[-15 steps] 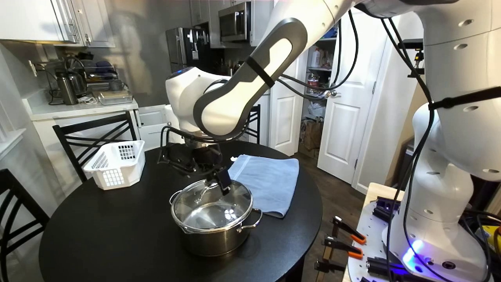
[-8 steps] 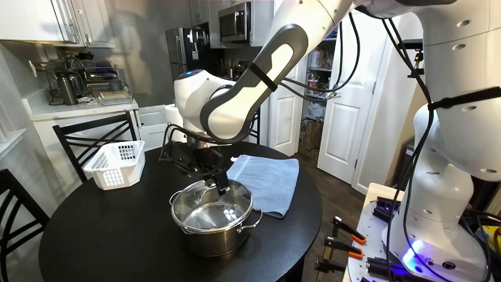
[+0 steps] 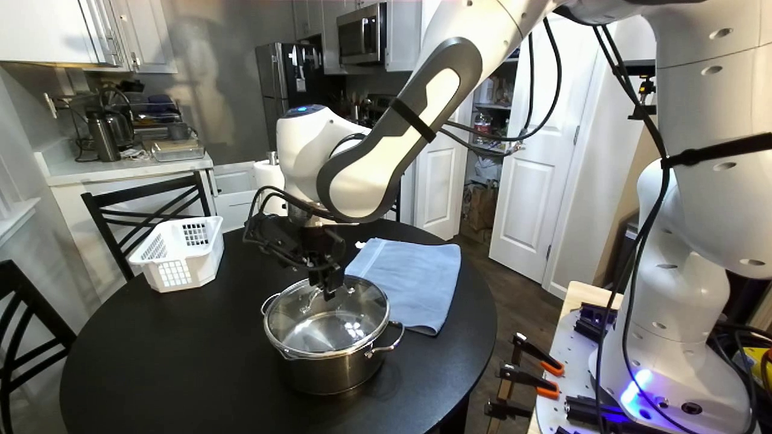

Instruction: Remove the glass lid from the silver pot and put it on the blue towel on the table

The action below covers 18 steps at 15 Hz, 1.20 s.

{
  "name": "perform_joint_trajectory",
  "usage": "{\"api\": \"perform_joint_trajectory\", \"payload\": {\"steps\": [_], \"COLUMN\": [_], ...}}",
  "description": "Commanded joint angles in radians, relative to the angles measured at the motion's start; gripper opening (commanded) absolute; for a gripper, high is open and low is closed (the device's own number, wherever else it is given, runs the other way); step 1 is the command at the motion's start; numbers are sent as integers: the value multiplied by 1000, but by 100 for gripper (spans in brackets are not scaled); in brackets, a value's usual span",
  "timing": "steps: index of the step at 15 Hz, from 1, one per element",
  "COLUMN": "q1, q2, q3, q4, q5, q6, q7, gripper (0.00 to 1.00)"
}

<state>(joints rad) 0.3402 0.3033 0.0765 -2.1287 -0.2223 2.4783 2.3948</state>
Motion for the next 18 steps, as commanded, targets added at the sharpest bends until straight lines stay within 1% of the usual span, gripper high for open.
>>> {"api": "perform_joint_trajectory", "payload": {"steps": [1,4,6,8,13,18], "q1": [-25,-29,-34,-39,-41,-52], "q2": [-81,-114,-130,-137,-168,-252], "q3": [20,23,24,27,25,21], "q4": [-105,-148,-166,-179,-191,-228], "q5": [25,32,36,42,33,18], "q6": [85,107,120,126,113,95], "q7": [-64,-74,-81,-92,-82,-63], "gripper": [28,7,3,7,7,7]}}
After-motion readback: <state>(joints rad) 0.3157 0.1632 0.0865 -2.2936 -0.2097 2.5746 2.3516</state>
